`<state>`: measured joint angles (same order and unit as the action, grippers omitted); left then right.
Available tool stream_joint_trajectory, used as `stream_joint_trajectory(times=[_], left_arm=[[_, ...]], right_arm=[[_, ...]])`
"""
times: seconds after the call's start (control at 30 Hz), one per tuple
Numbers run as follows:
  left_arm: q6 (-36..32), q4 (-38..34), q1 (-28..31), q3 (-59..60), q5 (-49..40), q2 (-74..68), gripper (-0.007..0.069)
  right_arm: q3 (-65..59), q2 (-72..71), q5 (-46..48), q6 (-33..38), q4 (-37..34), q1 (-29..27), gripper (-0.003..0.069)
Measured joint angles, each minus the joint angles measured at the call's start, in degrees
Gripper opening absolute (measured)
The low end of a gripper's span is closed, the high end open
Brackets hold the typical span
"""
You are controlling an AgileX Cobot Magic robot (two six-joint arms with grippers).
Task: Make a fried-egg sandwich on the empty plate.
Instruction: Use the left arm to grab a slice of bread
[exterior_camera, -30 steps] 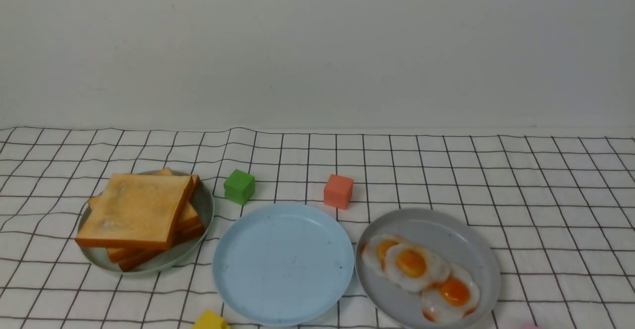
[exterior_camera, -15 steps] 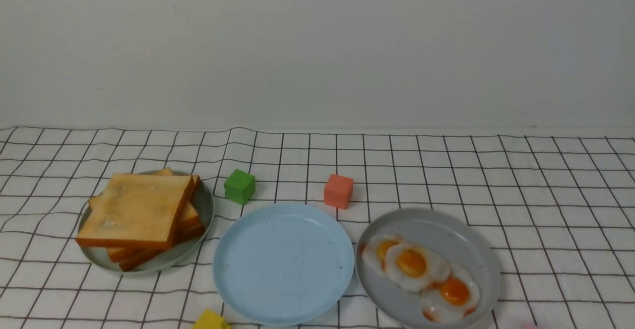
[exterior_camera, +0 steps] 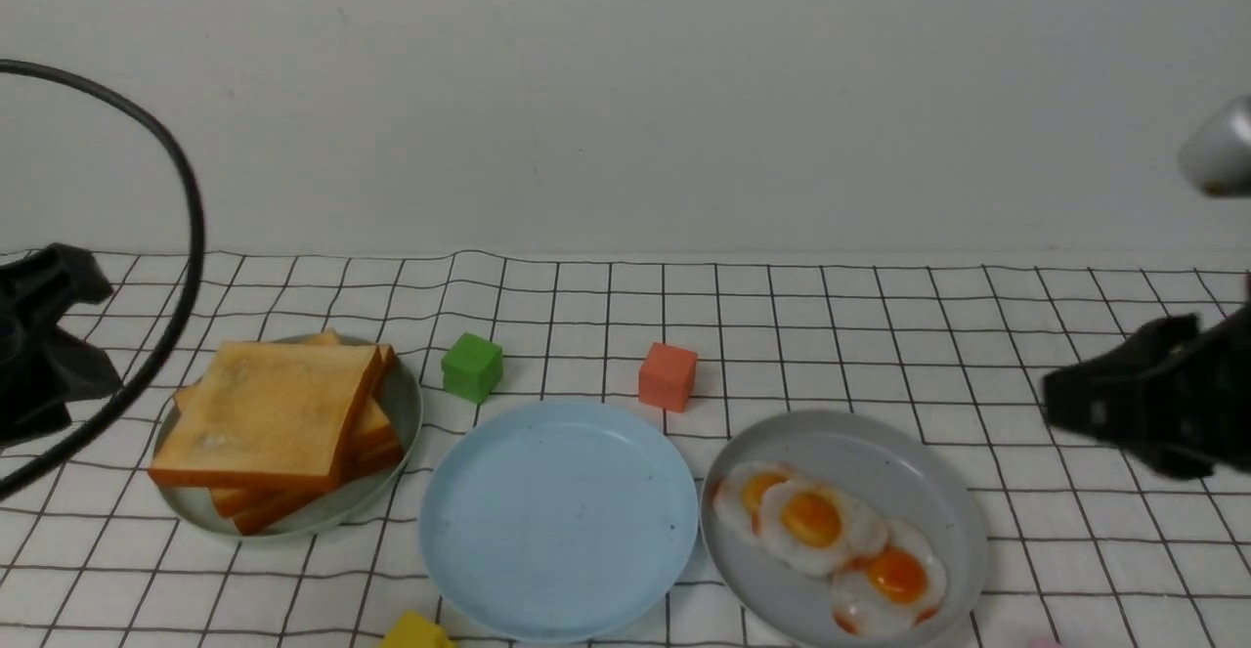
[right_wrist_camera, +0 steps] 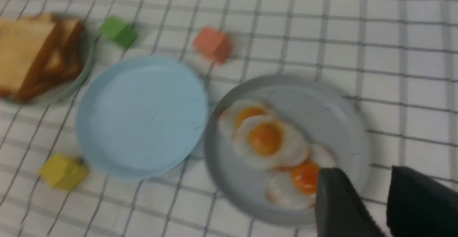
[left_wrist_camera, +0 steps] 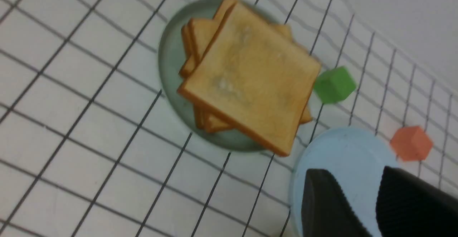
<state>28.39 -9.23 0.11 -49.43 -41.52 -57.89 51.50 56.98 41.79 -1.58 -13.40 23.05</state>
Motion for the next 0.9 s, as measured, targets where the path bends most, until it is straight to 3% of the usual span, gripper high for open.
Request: stream_joint_trajectory(times=[0.07, 0.2, 0.3, 0.33, 0.37, 0.53, 0.7, 0.8, 0.9], left_arm=[[-3.6, -1.4, 0.8, -4.2, -3.0, -5.6, 0.0238], [-10.6, -6.6, 5.5, -9.4, -6.3, -11.5, 0.0238], [-22.6, -17.7, 13.4, -11.9, -11.2, -18.7, 0.0238], [-23.4, -18.4, 13.8, -11.9, -11.4, -19.1, 0.0238], [-29.8, -23.0, 16.7, -12.1, -13.4, -22.3, 0.0238], [-43.5, -28.7, 20.6, -12.1, -14.5, -28.8, 0.0244], [-46.4, -28.6, 20.7, -12.2, -10.7, -32.0, 0.0309], [-47.7, -28.4, 20.7, -12.2, -8.8, -34.8, 0.0398], [-48.5, -28.2, 20.7, -12.2, -8.2, -36.6, 0.0438]], right_arm=[[0.0, 1.9, 0.4, 4.2, -4.7, 3.6, 0.0246], [0.0, 3.4, 0.8, 6.4, -7.0, 5.5, 0.0249], [0.0, 3.8, 1.2, 7.5, -7.3, 6.0, 0.0249], [0.0, 3.8, 1.2, 7.5, -7.3, 6.0, 0.0249], [0.0, 3.8, 1.3, 7.8, -7.3, 6.0, 0.0249], [0.0, 3.8, 1.8, 7.9, -7.2, 6.0, 0.0249], [0.0, 3.8, 2.5, 7.9, -7.2, 6.0, 0.0249], [0.0, 3.8, 2.6, 7.9, -7.2, 6.0, 0.0249], [0.0, 3.8, 2.6, 7.9, -7.2, 6.0, 0.025]])
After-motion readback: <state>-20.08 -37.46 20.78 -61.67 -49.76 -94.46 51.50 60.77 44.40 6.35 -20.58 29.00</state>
